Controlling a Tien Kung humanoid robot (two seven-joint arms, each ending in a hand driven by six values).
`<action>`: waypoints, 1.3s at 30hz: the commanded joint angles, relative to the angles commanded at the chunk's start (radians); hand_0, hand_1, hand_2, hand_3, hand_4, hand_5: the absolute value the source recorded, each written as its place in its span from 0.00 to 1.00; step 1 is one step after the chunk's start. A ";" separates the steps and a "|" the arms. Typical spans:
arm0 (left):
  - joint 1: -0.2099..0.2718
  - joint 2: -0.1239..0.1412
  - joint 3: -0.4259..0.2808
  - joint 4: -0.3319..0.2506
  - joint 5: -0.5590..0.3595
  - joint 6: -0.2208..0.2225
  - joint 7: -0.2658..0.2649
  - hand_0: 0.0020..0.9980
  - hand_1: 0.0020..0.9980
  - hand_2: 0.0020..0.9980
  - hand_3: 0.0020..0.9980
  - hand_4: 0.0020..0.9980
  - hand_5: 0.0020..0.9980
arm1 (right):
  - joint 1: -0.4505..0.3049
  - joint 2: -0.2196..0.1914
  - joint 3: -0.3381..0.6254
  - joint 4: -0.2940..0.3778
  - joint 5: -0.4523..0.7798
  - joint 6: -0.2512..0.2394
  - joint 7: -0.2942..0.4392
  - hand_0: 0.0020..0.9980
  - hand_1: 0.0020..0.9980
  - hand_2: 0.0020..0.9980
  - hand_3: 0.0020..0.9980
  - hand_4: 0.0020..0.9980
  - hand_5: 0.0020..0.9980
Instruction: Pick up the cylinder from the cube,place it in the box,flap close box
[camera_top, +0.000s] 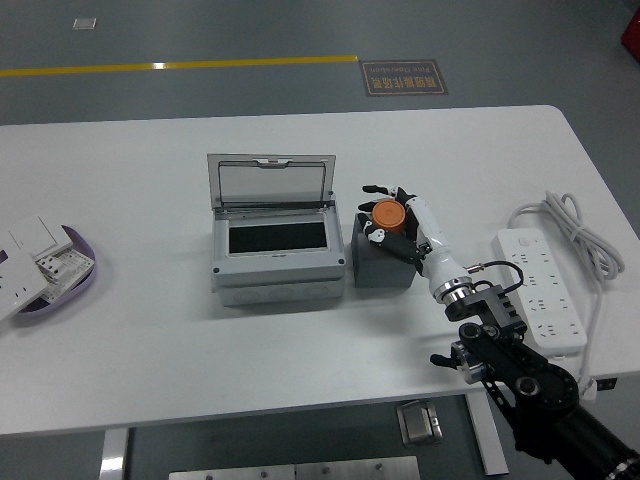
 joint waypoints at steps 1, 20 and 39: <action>0.000 0.000 0.000 0.000 0.000 0.000 0.000 0.60 0.58 0.56 0.60 0.66 0.25 | 0.000 0.000 -0.002 0.000 0.000 0.001 -0.001 0.71 0.65 0.54 0.60 0.43 0.03; 0.000 -0.001 -0.002 0.000 0.000 0.000 -0.004 0.60 0.58 0.56 0.60 0.66 0.25 | 0.006 0.003 0.000 -0.002 0.045 -0.049 0.049 0.40 0.41 0.35 0.25 0.00 0.00; 0.003 0.000 -0.013 0.000 0.012 0.000 0.005 0.60 0.58 0.56 0.60 0.66 0.26 | 0.160 0.005 -0.174 0.202 -0.108 -0.139 -0.081 0.14 0.24 0.29 0.22 0.00 0.00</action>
